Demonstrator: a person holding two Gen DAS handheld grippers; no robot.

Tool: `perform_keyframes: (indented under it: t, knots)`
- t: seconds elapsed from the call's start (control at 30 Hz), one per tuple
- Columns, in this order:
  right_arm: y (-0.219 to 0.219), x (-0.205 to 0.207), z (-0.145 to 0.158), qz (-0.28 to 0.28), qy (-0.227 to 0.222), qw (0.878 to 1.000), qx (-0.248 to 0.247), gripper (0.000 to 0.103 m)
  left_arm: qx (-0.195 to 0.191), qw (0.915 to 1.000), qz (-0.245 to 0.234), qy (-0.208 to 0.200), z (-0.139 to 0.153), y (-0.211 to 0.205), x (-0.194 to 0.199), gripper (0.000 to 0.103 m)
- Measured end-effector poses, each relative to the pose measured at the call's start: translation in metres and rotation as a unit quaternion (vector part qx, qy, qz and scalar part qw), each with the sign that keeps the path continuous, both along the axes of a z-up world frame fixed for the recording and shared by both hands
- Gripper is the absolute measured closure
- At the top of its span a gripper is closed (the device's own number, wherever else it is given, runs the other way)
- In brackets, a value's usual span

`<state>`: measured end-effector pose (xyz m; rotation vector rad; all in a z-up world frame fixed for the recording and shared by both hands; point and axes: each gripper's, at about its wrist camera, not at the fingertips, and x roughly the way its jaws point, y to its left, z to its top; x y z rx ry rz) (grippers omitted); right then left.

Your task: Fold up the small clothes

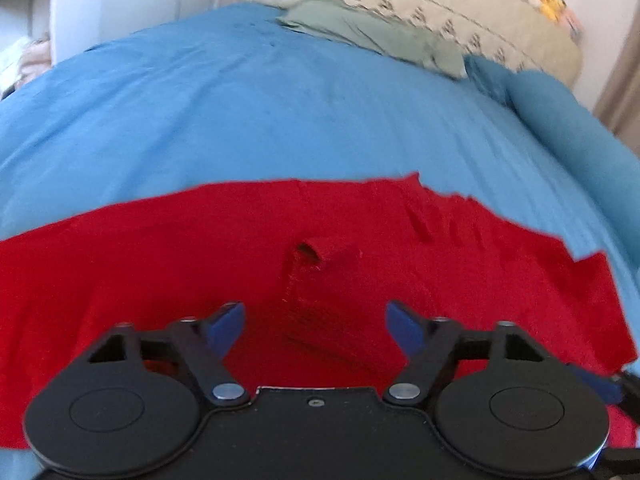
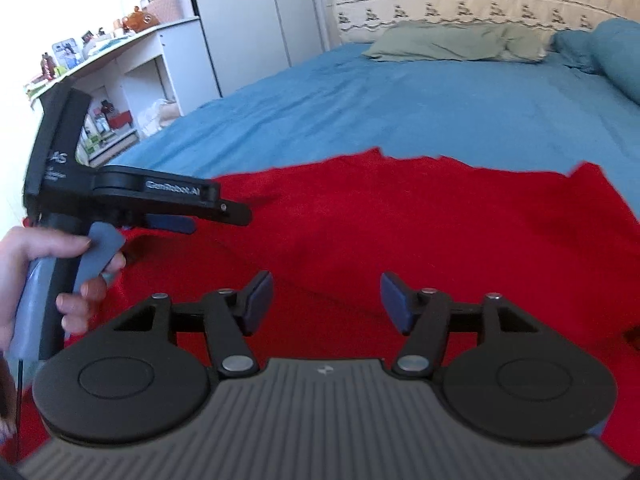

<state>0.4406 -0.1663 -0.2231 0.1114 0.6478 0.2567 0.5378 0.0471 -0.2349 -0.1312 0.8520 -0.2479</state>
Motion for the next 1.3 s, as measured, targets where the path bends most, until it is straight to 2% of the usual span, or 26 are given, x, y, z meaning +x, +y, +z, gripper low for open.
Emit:
perform_keyframes:
  t: [0.07, 0.1, 0.17, 0.2, 0.23, 0.27, 0.3, 0.4, 0.5, 0.63, 0.8, 0.87, 0.9, 0.93, 0.97, 1.0, 1.07, 1.17, 1.3]
  knots:
    - [-0.006, -0.001, -0.001, -0.007, 0.001, 1.0, -0.003, 0.028, 0.019, 0.9997, -0.008, -0.014, -0.002, -0.008, -0.002, 0.033]
    - [-0.01, -0.003, -0.002, -0.01, 0.003, 1.0, -0.001, 0.028, 0.02, 0.9996, -0.014, -0.015, -0.003, -0.009, -0.002, 0.043]
    - [-0.013, -0.003, -0.003, -0.017, 0.002, 1.0, 0.0, 0.028, 0.025, 0.9994, -0.018, -0.015, -0.006, -0.012, -0.002, 0.049]
    - [-0.014, -0.003, -0.003, -0.019, 0.001, 1.0, 0.0, 0.028, 0.029, 0.9993, -0.017, -0.018, -0.006, -0.013, -0.003, 0.057]
    - [-0.015, -0.003, -0.003, -0.022, 0.0, 1.0, 0.0, 0.028, 0.031, 0.9992, -0.016, -0.017, -0.006, -0.011, -0.003, 0.071]
    - [-0.015, -0.002, -0.002, -0.024, -0.001, 1.0, 0.001, 0.028, 0.034, 0.9992, -0.012, -0.017, -0.006, -0.01, -0.003, 0.079]
    - [-0.015, -0.002, -0.002, -0.026, -0.001, 1.0, 0.001, 0.028, 0.031, 0.9994, -0.009, -0.015, -0.005, -0.01, -0.002, 0.093]
    - [-0.012, 0.0, 0.002, -0.026, -0.005, 1.0, -0.002, 0.028, 0.02, 0.9996, -0.003, -0.019, 0.002, -0.005, -0.003, 0.096]
    - [-0.01, -0.003, 0.004, -0.026, -0.005, 1.0, -0.001, 0.028, 0.039, 0.9978, 0.004, -0.053, 0.015, -0.001, -0.013, 0.096]
    - [-0.008, -0.006, 0.009, -0.024, -0.008, 1.0, -0.003, 0.028, 0.062, 0.9935, 0.039, -0.088, 0.031, 0.02, -0.025, 0.096]
    - [-0.013, -0.008, 0.011, -0.027, -0.005, 1.0, -0.005, 0.028, 0.088, 0.9917, 0.051, -0.078, 0.018, 0.029, -0.022, 0.095]
    - [-0.018, -0.008, 0.011, -0.033, -0.001, 0.999, -0.005, 0.028, 0.093, 0.9912, 0.06, -0.073, 0.014, 0.028, -0.02, 0.087]
    - [-0.022, -0.009, 0.012, -0.036, -0.002, 0.999, -0.008, 0.028, 0.09, 0.9903, 0.068, -0.081, 0.017, 0.028, -0.024, 0.077]
    - [-0.026, -0.009, 0.014, -0.04, -0.004, 0.999, -0.013, 0.028, 0.093, 0.9879, 0.079, -0.095, 0.022, 0.029, -0.029, 0.046]
    - [-0.031, -0.008, 0.015, -0.047, -0.005, 0.999, -0.021, 0.028, 0.095, 0.9855, 0.085, -0.111, 0.029, 0.028, -0.035, 0.028]
    - [-0.037, -0.006, 0.017, -0.053, -0.007, 0.998, -0.027, 0.028, 0.092, 0.9818, 0.089, -0.14, 0.038, 0.027, -0.044, 0.007]
    - [-0.049, 0.0, 0.018, -0.066, -0.008, 0.997, -0.038, 0.027, 0.063, 0.9787, 0.063, -0.185, 0.048, 0.025, -0.059, 0.003]
    - [-0.063, 0.015, 0.012, -0.085, -0.005, 0.994, -0.063, 0.027, 0.024, 0.9885, -0.004, -0.15, 0.045, 0.013, -0.052, 0.004]
    - [-0.081, 0.03, -0.006, -0.112, 0.014, 0.99, -0.082, 0.027, 0.042, 0.993, -0.025, -0.108, 0.017, -0.002, -0.035, 0.006]
